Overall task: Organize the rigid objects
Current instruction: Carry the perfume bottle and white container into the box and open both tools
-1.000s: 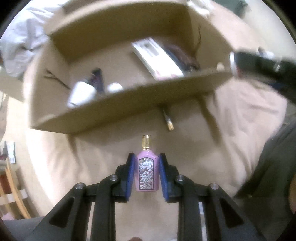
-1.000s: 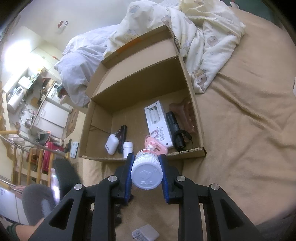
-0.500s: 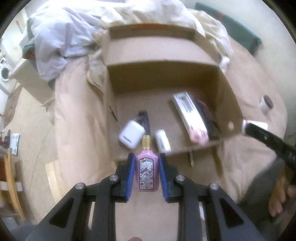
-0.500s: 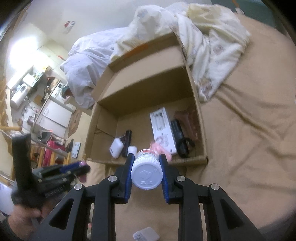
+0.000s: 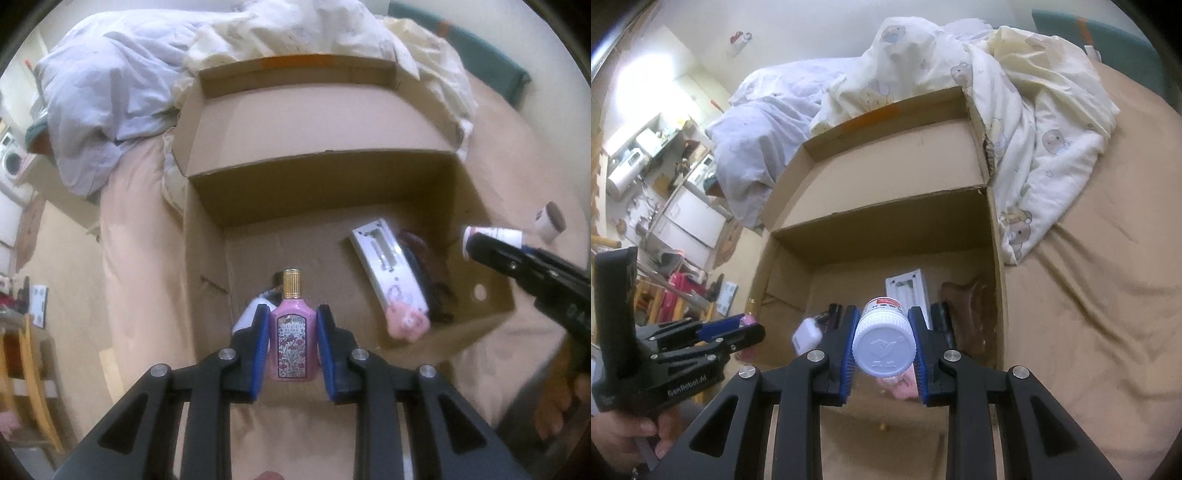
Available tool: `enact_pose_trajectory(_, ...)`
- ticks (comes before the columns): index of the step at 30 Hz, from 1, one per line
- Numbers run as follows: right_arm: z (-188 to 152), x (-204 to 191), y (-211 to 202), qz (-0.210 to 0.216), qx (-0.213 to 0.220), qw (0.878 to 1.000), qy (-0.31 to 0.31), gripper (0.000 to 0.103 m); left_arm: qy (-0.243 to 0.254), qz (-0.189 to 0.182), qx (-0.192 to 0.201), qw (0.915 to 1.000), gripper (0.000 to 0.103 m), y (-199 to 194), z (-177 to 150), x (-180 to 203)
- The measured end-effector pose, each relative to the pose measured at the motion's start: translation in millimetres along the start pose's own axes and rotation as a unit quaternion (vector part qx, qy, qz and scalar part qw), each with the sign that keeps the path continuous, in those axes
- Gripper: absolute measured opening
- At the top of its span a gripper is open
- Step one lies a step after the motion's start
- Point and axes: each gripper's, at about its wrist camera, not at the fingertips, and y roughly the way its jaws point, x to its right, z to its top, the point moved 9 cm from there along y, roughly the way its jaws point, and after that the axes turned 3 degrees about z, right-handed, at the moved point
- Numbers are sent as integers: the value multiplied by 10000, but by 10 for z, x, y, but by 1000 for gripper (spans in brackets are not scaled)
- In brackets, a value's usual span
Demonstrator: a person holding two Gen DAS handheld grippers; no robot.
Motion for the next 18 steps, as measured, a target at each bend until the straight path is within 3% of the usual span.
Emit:
enact_pose_trajectory(8,15,-25,333,-186,-292,9992,-179,28,44,90,-191,9998,23,378,-45,52)
enact_pose_trajectory(18,-108,-37,516,-231,-649,9974,-228,28,-7,164,-338,9993,23,524,-87,24)
